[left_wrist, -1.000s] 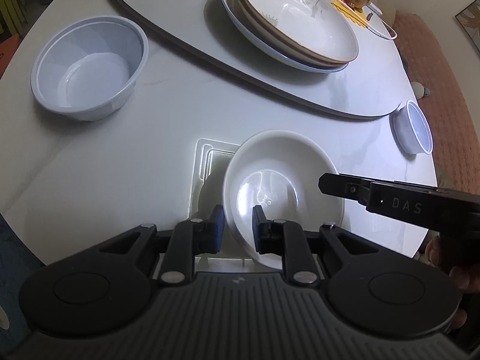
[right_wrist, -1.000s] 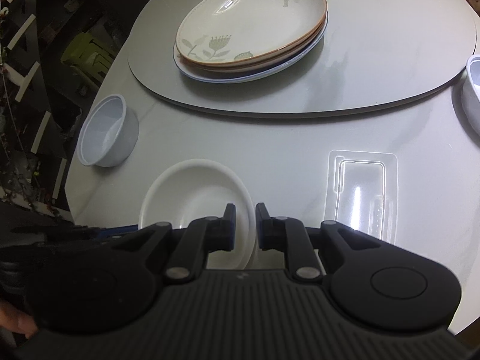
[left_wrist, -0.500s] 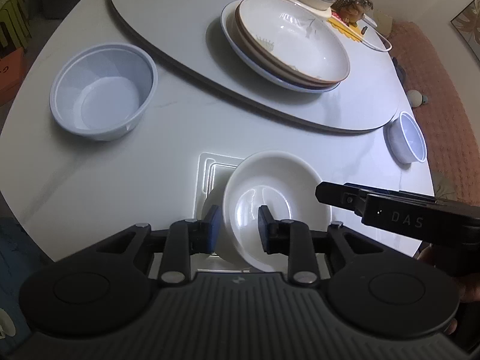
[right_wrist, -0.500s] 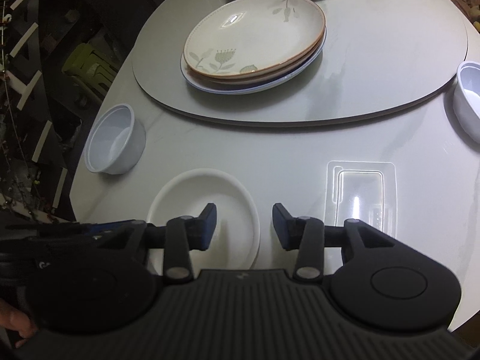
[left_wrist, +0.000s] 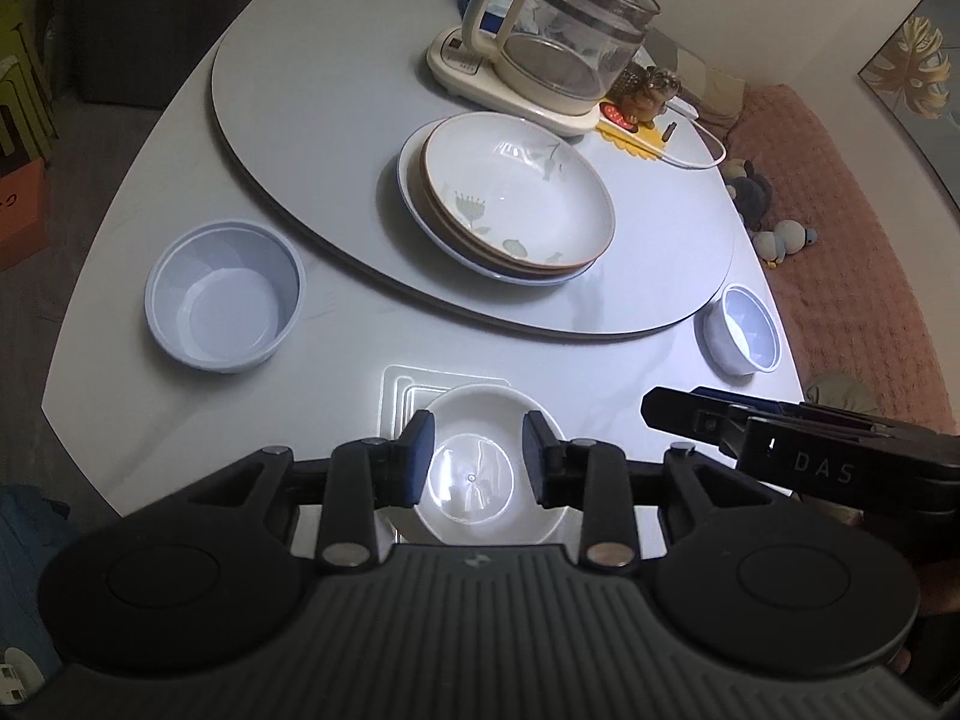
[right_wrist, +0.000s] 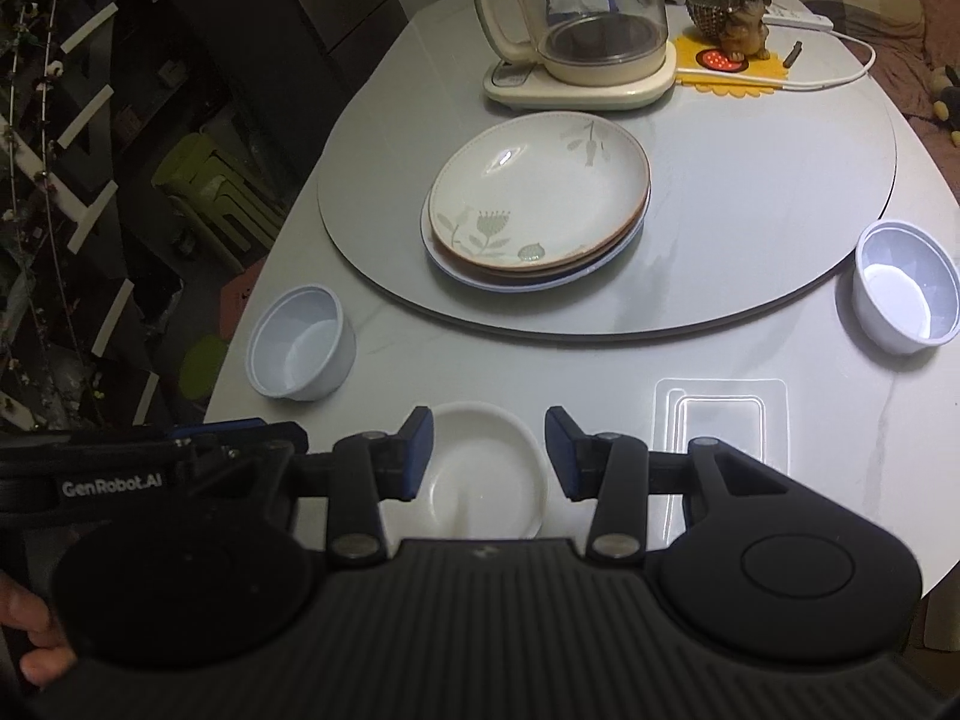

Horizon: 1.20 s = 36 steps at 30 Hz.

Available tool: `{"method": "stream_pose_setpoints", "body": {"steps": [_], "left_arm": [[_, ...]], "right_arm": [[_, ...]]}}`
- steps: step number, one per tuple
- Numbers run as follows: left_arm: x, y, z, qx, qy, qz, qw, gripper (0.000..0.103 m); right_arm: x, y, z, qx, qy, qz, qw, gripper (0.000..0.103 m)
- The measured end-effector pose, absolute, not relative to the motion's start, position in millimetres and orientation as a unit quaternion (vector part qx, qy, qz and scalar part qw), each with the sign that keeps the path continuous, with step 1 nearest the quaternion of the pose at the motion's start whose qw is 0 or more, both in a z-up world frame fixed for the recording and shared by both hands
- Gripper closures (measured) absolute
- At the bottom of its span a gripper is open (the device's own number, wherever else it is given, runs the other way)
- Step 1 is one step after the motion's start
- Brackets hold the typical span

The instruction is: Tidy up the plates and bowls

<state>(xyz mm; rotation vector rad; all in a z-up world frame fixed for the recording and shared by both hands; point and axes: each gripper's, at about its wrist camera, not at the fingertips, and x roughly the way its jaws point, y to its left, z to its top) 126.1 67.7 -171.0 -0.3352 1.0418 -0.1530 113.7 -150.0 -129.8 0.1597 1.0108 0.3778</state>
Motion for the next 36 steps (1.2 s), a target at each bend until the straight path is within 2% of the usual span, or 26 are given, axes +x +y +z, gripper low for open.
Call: {"method": "stream_pose_setpoints", "body": {"steps": [7,15,24,36], "left_arm": [[111,70,-134,-0.151,0.471,-0.086,0.865,0.066],[99,70,-121,-0.171,0.459,-0.097,0.867,0.066],[107,45,-113,-0.159,0.446,-0.095,0.876,0.066],[149,-26,-106,-0.146,0.442,-0.118,0.877,0.064]], "right_arm": [[102,-153,-98,0.072,0.459,0.181,0.867,0.059],[93,-162,-71,0.058,0.421,0.171,0.889,0.059],[98,-180,-65,0.058,0.404,0.167,0.897,0.059],[122,-236,-66,0.045,0.399,0.145,0.904,0.059]]}}
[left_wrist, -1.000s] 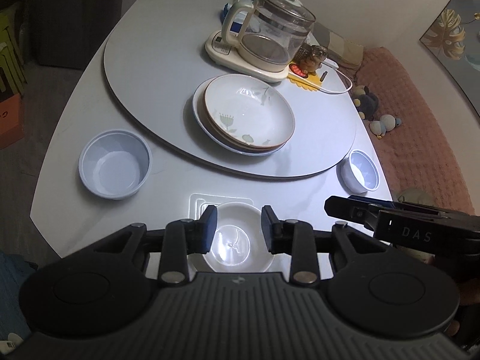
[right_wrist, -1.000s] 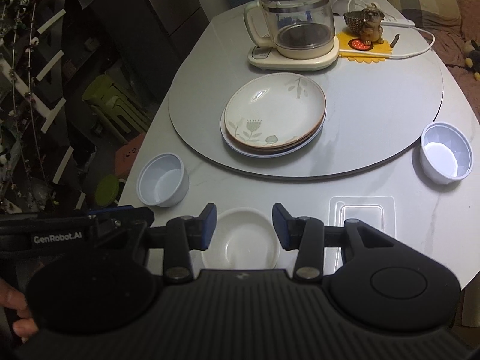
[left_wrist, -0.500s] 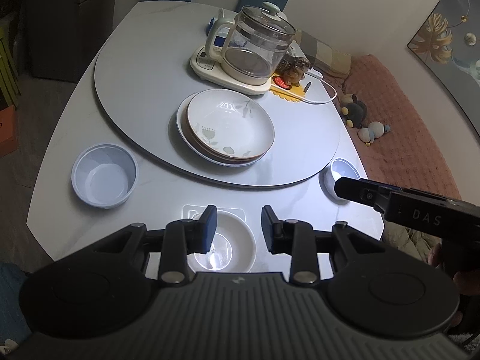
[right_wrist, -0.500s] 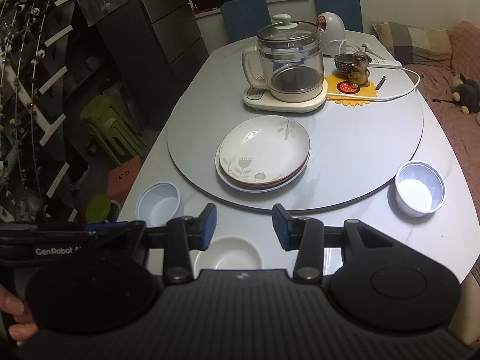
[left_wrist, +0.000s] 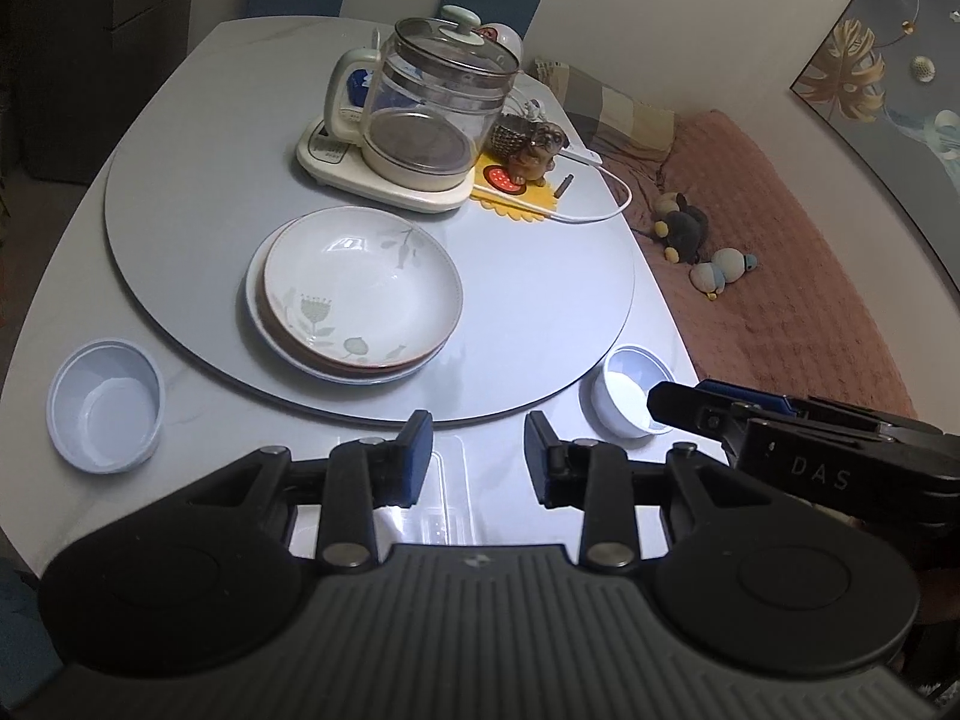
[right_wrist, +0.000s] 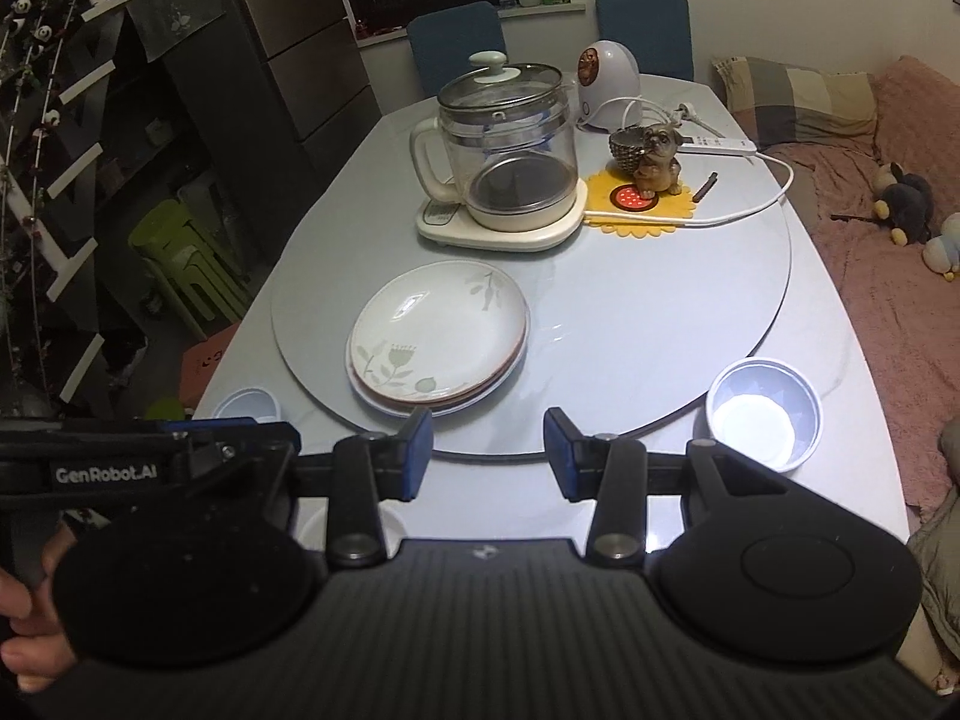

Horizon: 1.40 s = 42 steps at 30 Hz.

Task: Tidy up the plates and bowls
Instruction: 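Move both tools to the white bowl beside the tray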

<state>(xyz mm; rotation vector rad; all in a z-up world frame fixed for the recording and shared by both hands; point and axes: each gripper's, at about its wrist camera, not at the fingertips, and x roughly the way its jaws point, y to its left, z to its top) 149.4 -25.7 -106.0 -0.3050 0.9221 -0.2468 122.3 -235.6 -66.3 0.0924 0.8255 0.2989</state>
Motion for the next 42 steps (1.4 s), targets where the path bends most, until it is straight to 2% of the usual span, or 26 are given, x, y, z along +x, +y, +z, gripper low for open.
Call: {"method": "stream_pose_setpoints", "body": {"steps": [11,17,19,21,23,37,42], "left_arm": [[195,-92,-112,-0.131,0.458,-0.146,0.867,0.057],[224,-127,-126,-0.126,0.477,-0.154,0.856,0.046],[234,-138,-132,-0.122,0.485,-0.159,0.851,0.044],[244,-150,-140,-0.117,0.496,-0.167,0.844,0.044],[254,-161,-147,-0.113,0.504,-0.169,0.840,0.044],[329,-212,-209,-0.132,0.553,-0.156,0.808,0.044],[350,-229,-235,-0.136,0.572,-0.158,0.794,0.044]], "right_arm": [[139,-303,-70,0.064,0.402,0.099,0.908,0.059],[150,-338,-79,0.078,0.414,0.065,0.905,0.059],[154,-350,-84,0.083,0.418,0.053,0.903,0.055],[158,-363,-92,0.093,0.421,0.041,0.901,0.038],[163,-374,-98,0.102,0.428,0.032,0.897,0.036],[235,-424,-159,0.115,0.487,0.034,0.865,0.038],[259,-431,-181,0.103,0.505,0.051,0.855,0.049]]}}
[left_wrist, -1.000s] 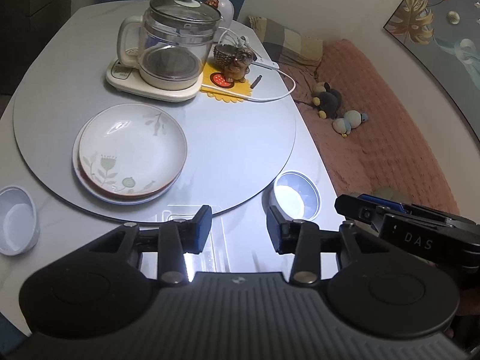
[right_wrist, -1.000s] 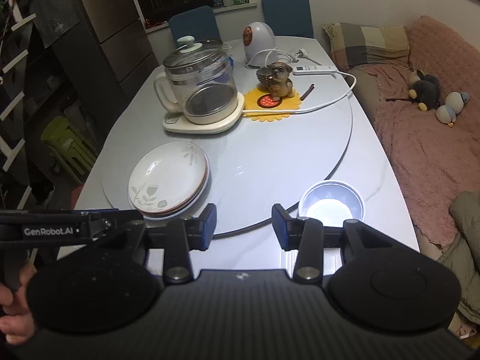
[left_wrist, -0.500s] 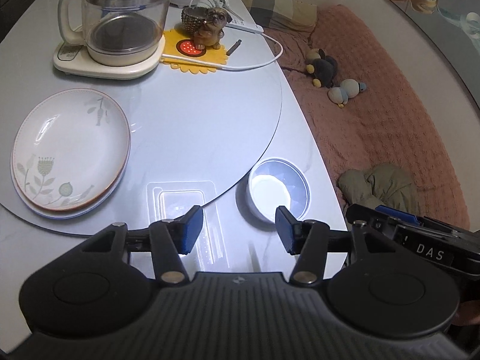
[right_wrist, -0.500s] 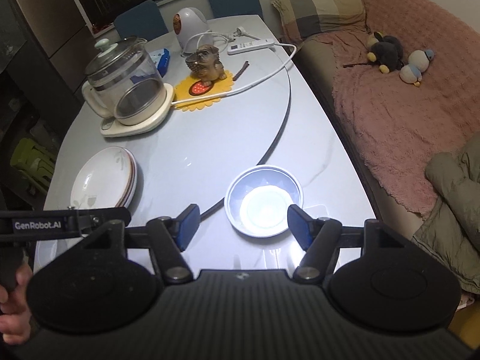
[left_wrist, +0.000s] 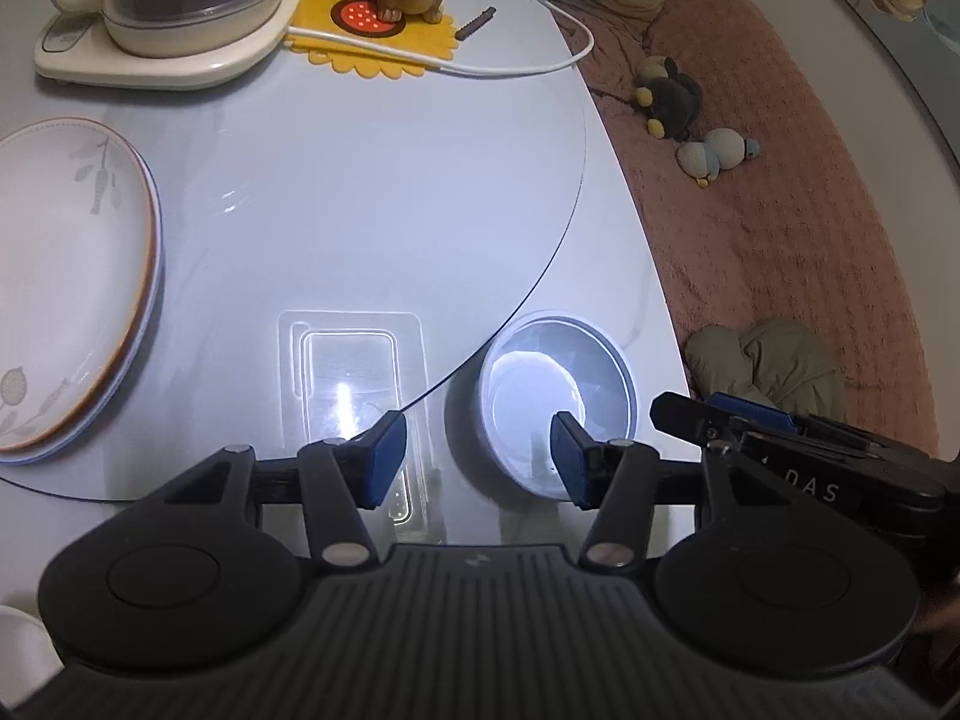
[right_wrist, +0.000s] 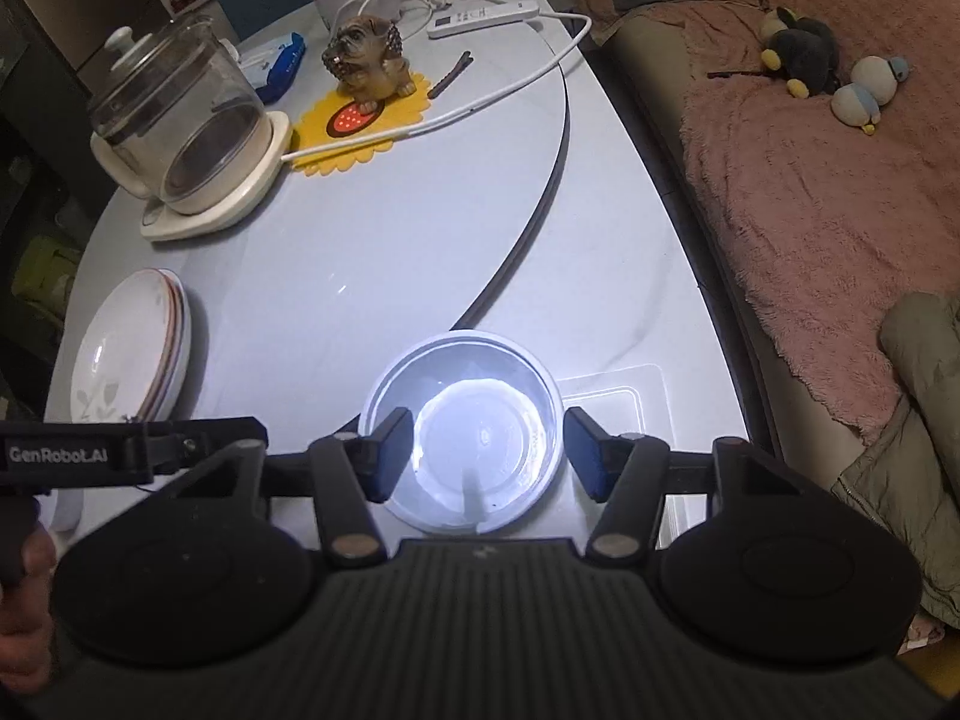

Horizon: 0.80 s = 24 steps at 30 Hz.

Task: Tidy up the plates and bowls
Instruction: 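Close both grippers on the rim of the white bowl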

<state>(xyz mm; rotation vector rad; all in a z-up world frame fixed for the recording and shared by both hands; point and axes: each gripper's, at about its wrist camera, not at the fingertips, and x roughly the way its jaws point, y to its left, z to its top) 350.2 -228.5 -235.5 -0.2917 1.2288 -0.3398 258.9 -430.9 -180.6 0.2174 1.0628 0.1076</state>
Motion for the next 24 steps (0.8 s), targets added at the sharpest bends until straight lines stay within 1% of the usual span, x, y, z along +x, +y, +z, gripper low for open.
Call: {"method": "stream_pose_setpoints", "body": {"steps": [5,7,8,9,11,13,15,16,19,24], "left_arm": [[363,-242,-257,-0.136,0.586,-0.165,0.782,0.044],[367,-248,-266,-0.133,0.594,-0.168,0.776,0.047],[369,-250,-270,-0.131,0.598,-0.171,0.772,0.049],[371,-253,-274,-0.129,0.602,-0.172,0.769,0.054],[375,-258,-282,-0.125,0.610,-0.173,0.763,0.060],[377,-263,-290,-0.121,0.615,-0.179,0.758,0.070],[379,-268,-298,-0.114,0.618,-0.179,0.757,0.075],[380,-269,-302,-0.113,0.619,-0.178,0.756,0.078],[382,-272,-308,-0.113,0.621,-0.173,0.756,0.082],[384,-275,-306,-0.108,0.620,-0.172,0.758,0.083]], "right_arm": [[277,-438,-204,0.104,0.524,0.053,0.844,0.056],[283,-438,-212,0.097,0.531,0.053,0.840,0.060],[286,-438,-216,0.090,0.536,0.054,0.838,0.066],[288,-438,-219,0.086,0.540,0.057,0.835,0.069],[292,-440,-223,0.085,0.545,0.062,0.832,0.073],[296,-440,-228,0.083,0.548,0.066,0.830,0.077],[299,-442,-232,0.078,0.551,0.068,0.828,0.083],[300,-442,-234,0.079,0.553,0.068,0.827,0.084],[301,-445,-240,0.085,0.555,0.070,0.824,0.087],[301,-448,-242,0.093,0.556,0.073,0.822,0.089]]}}
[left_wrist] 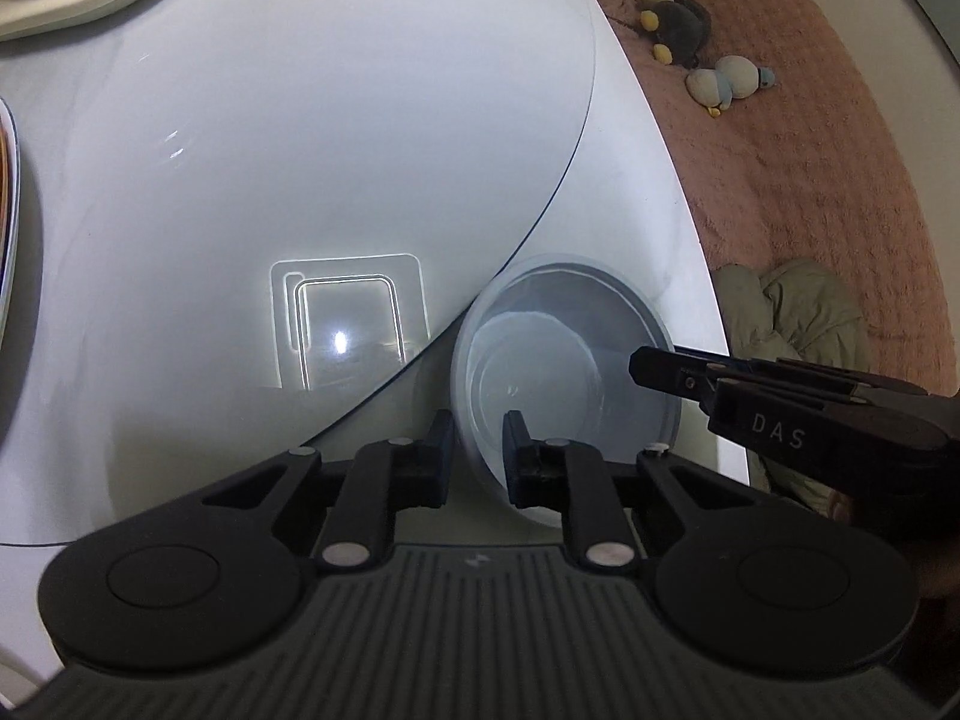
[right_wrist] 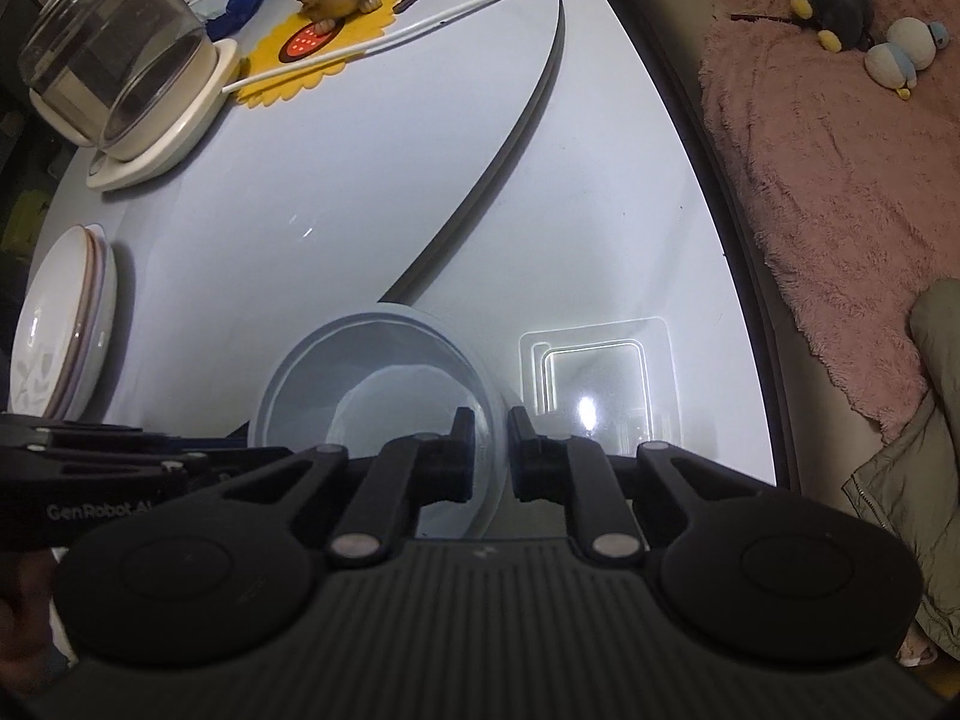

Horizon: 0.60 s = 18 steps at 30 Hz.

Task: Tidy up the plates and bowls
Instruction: 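Lift the bowl with both grippers and carry it to the small plate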

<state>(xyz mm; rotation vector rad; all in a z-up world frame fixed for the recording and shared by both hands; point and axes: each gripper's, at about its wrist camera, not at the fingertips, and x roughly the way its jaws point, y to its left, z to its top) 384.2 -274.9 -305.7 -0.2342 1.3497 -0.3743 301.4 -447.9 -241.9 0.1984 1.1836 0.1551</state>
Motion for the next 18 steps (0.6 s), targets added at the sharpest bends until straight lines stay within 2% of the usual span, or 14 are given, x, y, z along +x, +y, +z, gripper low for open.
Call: {"method": "stream_pose_setpoints", "body": {"steps": [7,18], "left_arm": [[376,-268,-281,-0.110,0.610,-0.173,0.766,0.083],[352,-240,-209,-0.140,0.582,-0.156,0.786,0.083]], "right_arm": [[297,-448,-222,0.107,0.551,0.070,0.825,0.089],[274,-433,-165,0.121,0.533,0.088,0.833,0.089]]}}
